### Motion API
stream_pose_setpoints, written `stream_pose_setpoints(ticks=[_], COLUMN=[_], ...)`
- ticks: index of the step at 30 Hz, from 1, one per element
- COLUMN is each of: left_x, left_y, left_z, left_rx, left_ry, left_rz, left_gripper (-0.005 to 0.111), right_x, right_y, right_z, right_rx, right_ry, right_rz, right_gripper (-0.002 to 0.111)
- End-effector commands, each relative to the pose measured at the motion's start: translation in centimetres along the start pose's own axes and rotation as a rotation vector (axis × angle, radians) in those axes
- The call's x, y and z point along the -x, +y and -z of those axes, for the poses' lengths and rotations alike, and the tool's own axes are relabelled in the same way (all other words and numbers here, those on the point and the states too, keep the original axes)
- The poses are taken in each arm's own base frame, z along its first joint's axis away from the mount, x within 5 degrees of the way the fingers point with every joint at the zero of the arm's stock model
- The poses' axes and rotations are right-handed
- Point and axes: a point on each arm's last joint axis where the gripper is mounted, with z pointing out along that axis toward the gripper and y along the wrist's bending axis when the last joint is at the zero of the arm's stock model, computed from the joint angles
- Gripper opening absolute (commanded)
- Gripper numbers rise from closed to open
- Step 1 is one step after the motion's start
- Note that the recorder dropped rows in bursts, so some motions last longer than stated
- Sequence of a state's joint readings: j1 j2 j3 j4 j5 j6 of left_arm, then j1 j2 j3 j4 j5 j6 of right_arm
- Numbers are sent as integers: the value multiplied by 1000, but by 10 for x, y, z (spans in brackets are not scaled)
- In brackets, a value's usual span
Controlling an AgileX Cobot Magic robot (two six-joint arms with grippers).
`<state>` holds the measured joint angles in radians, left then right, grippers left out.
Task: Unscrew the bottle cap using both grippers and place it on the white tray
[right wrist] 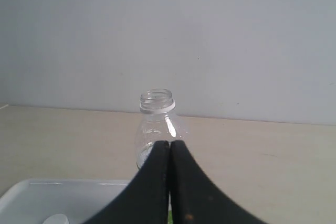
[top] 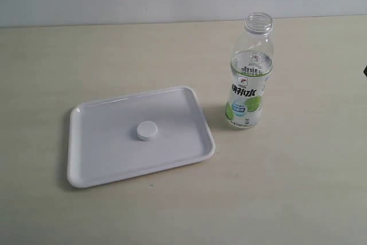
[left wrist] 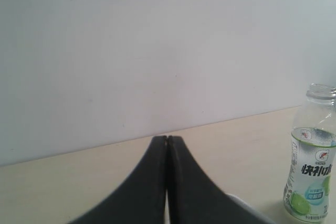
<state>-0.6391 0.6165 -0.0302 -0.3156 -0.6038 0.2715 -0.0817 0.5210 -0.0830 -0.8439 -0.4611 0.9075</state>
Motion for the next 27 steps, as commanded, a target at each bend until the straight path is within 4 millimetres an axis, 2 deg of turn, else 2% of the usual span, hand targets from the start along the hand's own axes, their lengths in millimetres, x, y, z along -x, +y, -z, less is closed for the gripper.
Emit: stream_pose_setpoints(ticks=[1,12,18,27], left_x=[0,0,0,0], left_y=[1,1,1,1], left_z=[1,1,1,1], left_rx=[8,8,8,8], left_ry=[-6,-6,-6,-6], left_rz=[17,17,17,17], left_gripper=[0,0,0,0], right_x=[0,-1,-1,4], right_y=[1,-3,-15,-16], right_z=[1,2,18,46], right_rx=[7,-39,-223,-327], right_ry=[-7,1,-1,-112], right_rz=[2,24,-35,8], right_gripper=[0,0,0,0])
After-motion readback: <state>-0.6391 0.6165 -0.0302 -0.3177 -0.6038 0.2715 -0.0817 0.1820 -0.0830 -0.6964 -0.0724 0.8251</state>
